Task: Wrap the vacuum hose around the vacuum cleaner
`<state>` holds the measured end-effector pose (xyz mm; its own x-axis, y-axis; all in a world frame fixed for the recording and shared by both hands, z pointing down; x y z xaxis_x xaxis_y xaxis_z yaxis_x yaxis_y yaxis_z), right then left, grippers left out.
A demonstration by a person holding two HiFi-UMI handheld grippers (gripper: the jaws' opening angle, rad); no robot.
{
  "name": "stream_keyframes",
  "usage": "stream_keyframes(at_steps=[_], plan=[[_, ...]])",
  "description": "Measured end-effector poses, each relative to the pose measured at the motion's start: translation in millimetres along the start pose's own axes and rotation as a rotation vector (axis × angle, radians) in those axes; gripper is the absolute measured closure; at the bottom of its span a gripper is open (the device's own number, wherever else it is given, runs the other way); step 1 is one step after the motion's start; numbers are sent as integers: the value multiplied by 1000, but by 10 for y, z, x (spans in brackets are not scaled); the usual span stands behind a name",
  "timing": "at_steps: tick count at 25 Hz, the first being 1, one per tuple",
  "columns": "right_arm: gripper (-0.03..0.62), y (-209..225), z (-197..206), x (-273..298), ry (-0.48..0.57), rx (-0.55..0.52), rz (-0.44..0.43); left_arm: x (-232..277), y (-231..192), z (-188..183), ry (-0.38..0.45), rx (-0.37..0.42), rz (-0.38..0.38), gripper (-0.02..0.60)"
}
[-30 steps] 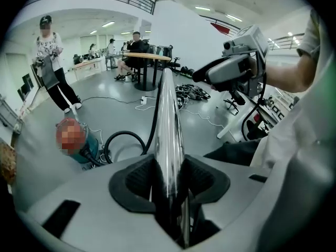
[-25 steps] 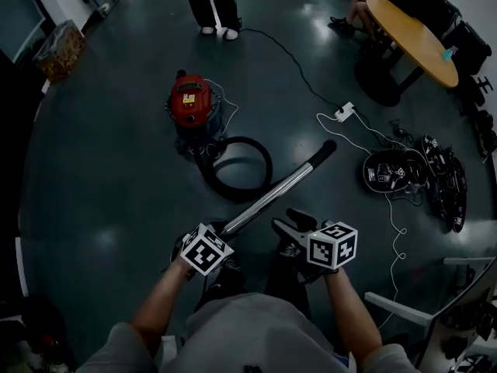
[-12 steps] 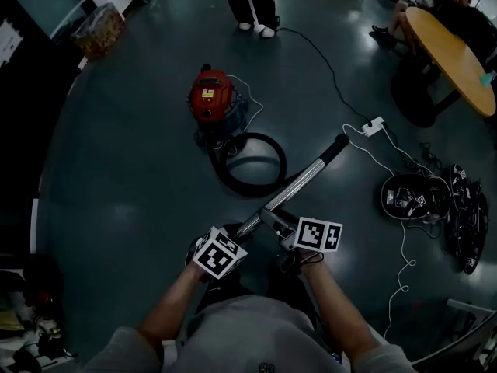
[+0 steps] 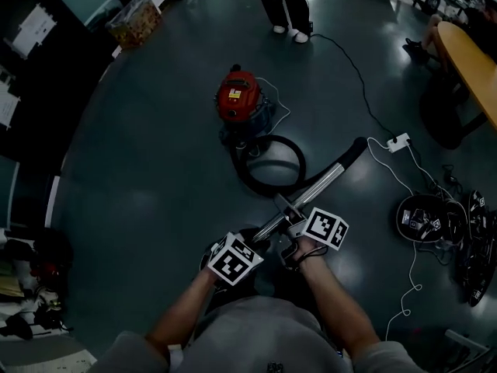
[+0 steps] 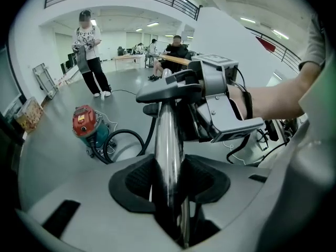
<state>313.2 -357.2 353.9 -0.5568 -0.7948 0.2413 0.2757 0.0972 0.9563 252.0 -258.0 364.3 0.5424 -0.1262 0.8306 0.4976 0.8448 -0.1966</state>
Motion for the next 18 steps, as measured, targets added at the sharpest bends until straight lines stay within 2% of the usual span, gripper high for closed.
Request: stream_keyframes(at_steps=[7, 12, 15, 18], plan=[[484, -121, 31, 74, 23, 1, 6, -58, 20, -2, 81, -67, -4, 408], [484, -213, 24, 150, 19, -76, 2, -82, 35, 46, 94, -20, -30, 404], [484, -281, -24, 191, 6, -116, -18, -177, 31, 135, 86, -11, -60, 347], [484, -314, -123, 242, 1, -141, -30, -309, -1, 184, 83, -14, -102, 341]])
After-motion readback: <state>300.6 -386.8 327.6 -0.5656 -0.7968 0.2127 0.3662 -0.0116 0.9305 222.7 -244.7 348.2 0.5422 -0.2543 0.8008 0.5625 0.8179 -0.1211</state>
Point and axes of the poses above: the fingertips, and each gripper's own axes: x forward along the fingers, y to its right, z out of its underside, the point moved 1 cm from there along -x, backward along the fingers, and after that the axes turned 2 degrees about y, right-handed, at the moved point
